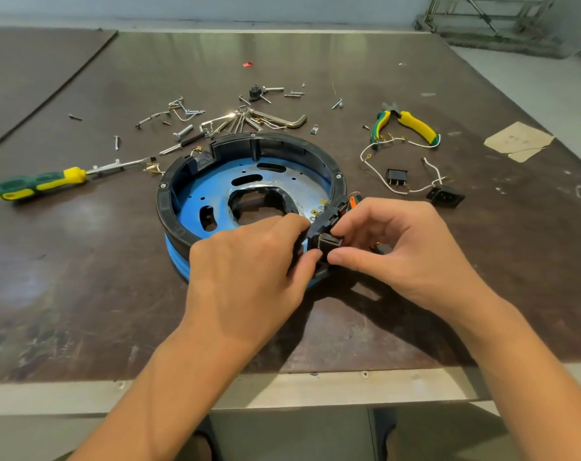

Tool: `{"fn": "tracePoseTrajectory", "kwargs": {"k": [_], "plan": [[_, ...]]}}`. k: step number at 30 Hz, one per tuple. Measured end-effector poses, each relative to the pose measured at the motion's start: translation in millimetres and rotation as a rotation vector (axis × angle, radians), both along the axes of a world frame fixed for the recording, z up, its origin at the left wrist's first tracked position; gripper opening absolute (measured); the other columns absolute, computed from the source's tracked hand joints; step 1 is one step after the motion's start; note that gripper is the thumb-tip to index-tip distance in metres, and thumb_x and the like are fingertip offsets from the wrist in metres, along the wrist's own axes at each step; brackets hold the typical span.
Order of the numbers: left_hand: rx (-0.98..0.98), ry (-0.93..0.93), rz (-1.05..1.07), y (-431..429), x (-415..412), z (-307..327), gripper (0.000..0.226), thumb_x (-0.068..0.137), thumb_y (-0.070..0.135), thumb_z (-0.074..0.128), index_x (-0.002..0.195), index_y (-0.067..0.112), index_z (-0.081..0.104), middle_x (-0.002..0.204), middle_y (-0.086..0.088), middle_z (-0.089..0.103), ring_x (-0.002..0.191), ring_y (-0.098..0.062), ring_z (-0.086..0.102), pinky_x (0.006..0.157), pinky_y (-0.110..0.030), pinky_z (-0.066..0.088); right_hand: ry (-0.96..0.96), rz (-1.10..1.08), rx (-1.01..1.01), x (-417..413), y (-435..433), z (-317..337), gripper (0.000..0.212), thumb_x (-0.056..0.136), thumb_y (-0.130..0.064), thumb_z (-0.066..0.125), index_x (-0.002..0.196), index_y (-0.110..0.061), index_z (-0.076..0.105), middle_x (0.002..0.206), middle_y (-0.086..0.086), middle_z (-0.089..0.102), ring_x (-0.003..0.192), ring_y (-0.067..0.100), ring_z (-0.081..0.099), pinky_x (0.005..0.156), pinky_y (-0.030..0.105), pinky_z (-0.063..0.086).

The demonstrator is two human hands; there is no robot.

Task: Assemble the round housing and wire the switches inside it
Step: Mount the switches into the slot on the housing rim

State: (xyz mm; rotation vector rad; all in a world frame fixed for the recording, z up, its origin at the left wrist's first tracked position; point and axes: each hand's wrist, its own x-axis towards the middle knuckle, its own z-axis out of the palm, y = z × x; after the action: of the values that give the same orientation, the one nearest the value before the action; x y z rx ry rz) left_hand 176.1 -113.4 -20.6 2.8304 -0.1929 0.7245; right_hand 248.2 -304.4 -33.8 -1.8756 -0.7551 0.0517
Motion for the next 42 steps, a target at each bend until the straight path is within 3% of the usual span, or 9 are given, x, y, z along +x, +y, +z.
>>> {"fn": "tracePoseTrajectory", "kwargs": {"k": [5, 12, 17, 21, 25, 29, 33, 42], "plan": [[0.031, 0.001, 0.019, -1.0, 1.5, -2.6, 0.029, 0.083, 0.051, 0.068, 0.1, 0.027, 0.071, 0.074, 0.009, 0.069, 0.061, -0.018, 0.067, 0.043, -0.028, 0.043, -0.06, -0.081, 0.019, -5.6, 8.4, -4.5, 0.021, 0.076, -0.021, 0.087, 0.089, -0.018, 0.071, 0.074, -0.005, 0.068, 0.065, 0.014, 0.063, 0.061, 0.032, 0.053], [0.025, -0.021, 0.005, -0.8, 2.7, -6.3, 0.039, 0.083, 0.048, 0.069, 0.114, 0.024, 0.069, 0.077, 0.005, 0.073, 0.062, -0.022, 0.069, 0.045, -0.031, 0.049, -0.065, -0.159, 0.072, -7.9, 16.4, -10.5, 0.029, 0.071, -0.026, 0.09, 0.089, -0.018, 0.068, 0.074, -0.001, 0.067, 0.063, 0.013, 0.06, 0.06, 0.021, 0.049], [0.039, -0.015, 0.009, 0.5, 3.6, -6.3, 0.046, 0.082, 0.057, 0.065, 0.118, 0.03, 0.065, 0.072, 0.009, 0.07, 0.058, -0.02, 0.066, 0.043, -0.026, 0.042, 0.023, -0.088, 0.037, -1.1, 5.8, -4.1, 0.013, 0.081, -0.019, 0.08, 0.091, -0.019, 0.073, 0.081, -0.001, 0.074, 0.076, 0.016, 0.071, 0.072, 0.041, 0.058], [0.05, -0.016, 0.022, -1.9, 2.6, -5.8, 0.044, 0.081, 0.063, 0.06, 0.112, 0.031, 0.067, 0.064, 0.011, 0.064, 0.052, -0.017, 0.061, 0.044, -0.019, 0.025, -0.011, -0.05, 0.012, 2.7, 0.2, -4.4, 0.012, 0.087, -0.006, 0.072, 0.097, -0.012, 0.073, 0.085, 0.0, 0.075, 0.081, 0.019, 0.073, 0.077, 0.045, 0.059], [0.049, -0.023, 0.041, -4.7, 2.1, -8.4, 0.04, 0.085, 0.058, 0.061, 0.114, 0.03, 0.066, 0.065, 0.009, 0.065, 0.052, -0.02, 0.062, 0.042, -0.024, 0.038, -0.057, -0.074, 0.038, -0.1, 7.0, -9.9, 0.014, 0.082, -0.006, 0.07, 0.092, -0.015, 0.067, 0.079, 0.003, 0.07, 0.071, 0.024, 0.067, 0.069, 0.046, 0.056], [0.035, -0.024, 0.041, -5.0, 1.9, -9.8, 0.038, 0.086, 0.055, 0.062, 0.115, 0.03, 0.065, 0.065, 0.01, 0.065, 0.052, -0.018, 0.061, 0.042, -0.024, 0.039, -0.025, -0.037, 0.072, 2.6, 5.0, -9.8, 0.023, 0.08, -0.006, 0.072, 0.088, -0.018, 0.054, 0.078, 0.004, 0.067, 0.067, 0.027, 0.062, 0.062, 0.042, 0.054], [0.038, -0.019, 0.054, -5.8, 2.5, -10.5, 0.037, 0.086, 0.054, 0.062, 0.114, 0.031, 0.064, 0.064, 0.01, 0.063, 0.052, -0.016, 0.06, 0.042, -0.022, 0.035, -0.028, -0.083, 0.074, 3.2, 7.6, -11.8, 0.021, 0.08, -0.007, 0.073, 0.084, -0.019, 0.056, 0.078, 0.003, 0.066, 0.065, 0.027, 0.06, 0.061, 0.048, 0.052], [0.024, -0.027, 0.045, -5.9, 2.3, -10.9, 0.035, 0.086, 0.051, 0.065, 0.113, 0.029, 0.065, 0.064, 0.009, 0.064, 0.052, -0.017, 0.06, 0.043, -0.023, 0.036, -0.012, -0.051, 0.027, 3.3, 5.4, -7.3, 0.017, 0.081, -0.003, 0.075, 0.085, -0.011, 0.061, 0.079, 0.007, 0.066, 0.066, 0.027, 0.059, 0.064, 0.047, 0.053]]}}
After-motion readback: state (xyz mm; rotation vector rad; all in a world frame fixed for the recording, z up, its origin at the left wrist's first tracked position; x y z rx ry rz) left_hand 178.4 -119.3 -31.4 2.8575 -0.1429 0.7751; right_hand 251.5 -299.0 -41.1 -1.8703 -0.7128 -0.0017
